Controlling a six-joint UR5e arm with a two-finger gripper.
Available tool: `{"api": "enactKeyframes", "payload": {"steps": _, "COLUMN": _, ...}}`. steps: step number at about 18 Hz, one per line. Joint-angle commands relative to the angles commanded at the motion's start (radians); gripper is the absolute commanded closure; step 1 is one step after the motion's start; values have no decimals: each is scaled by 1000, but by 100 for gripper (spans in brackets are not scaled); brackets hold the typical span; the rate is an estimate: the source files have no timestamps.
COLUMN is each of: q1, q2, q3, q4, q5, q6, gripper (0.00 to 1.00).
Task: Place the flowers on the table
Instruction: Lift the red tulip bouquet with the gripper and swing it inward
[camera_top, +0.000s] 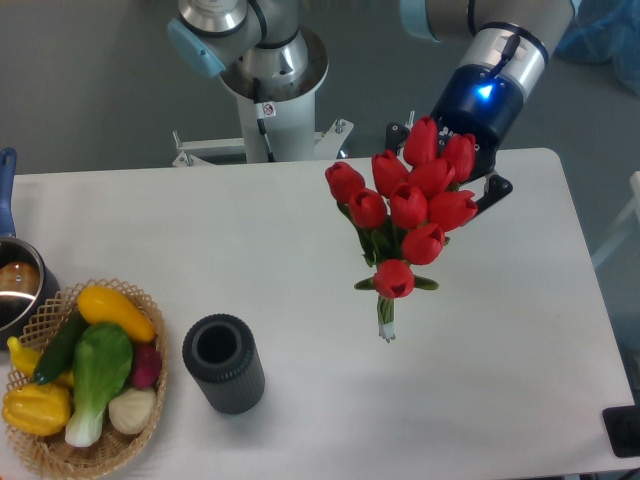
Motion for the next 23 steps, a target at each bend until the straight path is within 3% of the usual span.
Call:
{"api": "enactKeyframes", "payload": {"steps": 6, "q1": 3, "q2": 15, "q3": -2, "q4": -2, "q5": 81, "q6": 0, "gripper": 61}}
{"api": "enactKeyframes", "payload": {"steps": 15, "q1": -11, "q2": 57, "q3": 0, "q4": -37, "q5": 402, "q6": -2, "gripper": 62}}
{"api": "enactKeyframes", "payload": {"steps": 19, "q1": -47, "q2": 60, "q3": -3, "q4": -67, "q5": 612, "q6": 5, "gripper": 62}}
{"api": "enactKeyframes", "payload": {"steps": 23, "q1": -127, "q2": 58, "q3": -43, "q4": -109, "q5": 909, "q6": 9, "gripper": 62}}
